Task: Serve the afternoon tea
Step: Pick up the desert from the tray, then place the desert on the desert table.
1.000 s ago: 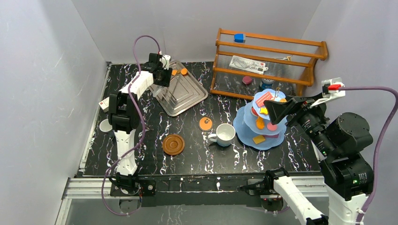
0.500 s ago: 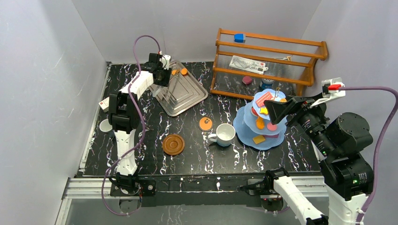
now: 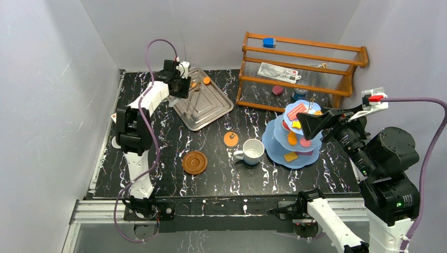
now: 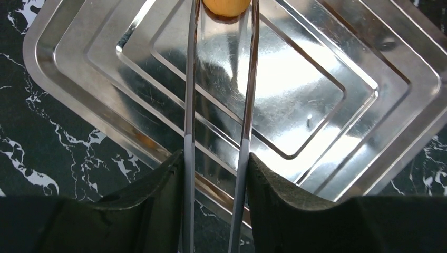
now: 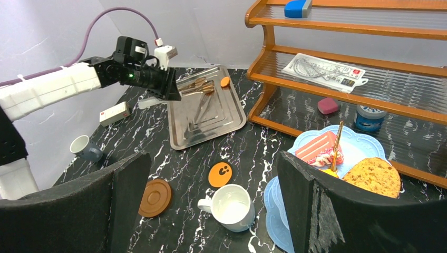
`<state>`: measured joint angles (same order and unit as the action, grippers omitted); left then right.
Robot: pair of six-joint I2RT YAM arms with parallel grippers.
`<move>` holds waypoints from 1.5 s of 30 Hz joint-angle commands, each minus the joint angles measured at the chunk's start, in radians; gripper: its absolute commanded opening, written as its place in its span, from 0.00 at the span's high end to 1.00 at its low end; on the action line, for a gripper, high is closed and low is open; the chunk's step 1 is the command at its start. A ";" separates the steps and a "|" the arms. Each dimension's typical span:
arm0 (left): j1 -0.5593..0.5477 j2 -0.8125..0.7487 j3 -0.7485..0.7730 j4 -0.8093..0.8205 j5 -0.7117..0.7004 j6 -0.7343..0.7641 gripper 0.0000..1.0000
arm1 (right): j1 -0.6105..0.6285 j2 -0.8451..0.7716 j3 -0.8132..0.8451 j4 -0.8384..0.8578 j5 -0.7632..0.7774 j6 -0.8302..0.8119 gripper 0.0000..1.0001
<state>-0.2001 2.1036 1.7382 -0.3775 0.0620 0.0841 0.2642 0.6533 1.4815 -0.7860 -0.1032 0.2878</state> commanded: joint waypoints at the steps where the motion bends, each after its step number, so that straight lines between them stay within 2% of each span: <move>1: -0.008 -0.159 -0.039 0.012 0.040 -0.016 0.73 | 0.006 -0.015 0.032 0.033 0.016 -0.016 0.01; 14: -0.073 -0.386 -0.206 0.043 0.137 -0.069 0.74 | 0.006 -0.027 0.044 0.021 0.020 -0.016 0.01; 23: -0.230 -0.504 -0.266 0.005 0.129 -0.071 0.73 | 0.006 -0.026 0.050 0.013 0.020 -0.017 0.01; 33: -0.429 -0.542 -0.280 -0.033 0.115 -0.077 0.74 | 0.006 -0.026 0.049 0.004 0.024 -0.016 0.01; 37: -0.489 -0.525 -0.304 -0.030 0.181 -0.050 0.73 | 0.006 -0.022 0.053 0.004 0.025 -0.021 0.01; 41: -0.521 -0.486 -0.309 -0.032 0.264 -0.009 0.73 | 0.005 -0.021 0.055 0.004 0.025 -0.022 0.01; 45: -0.533 -0.451 -0.298 -0.035 0.281 0.001 0.73 | 0.006 -0.017 0.054 0.005 0.025 -0.023 0.01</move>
<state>-0.7246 1.6428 1.4277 -0.4255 0.2787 0.0547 0.2642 0.6338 1.4982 -0.8127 -0.0879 0.2813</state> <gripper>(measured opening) 0.398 0.985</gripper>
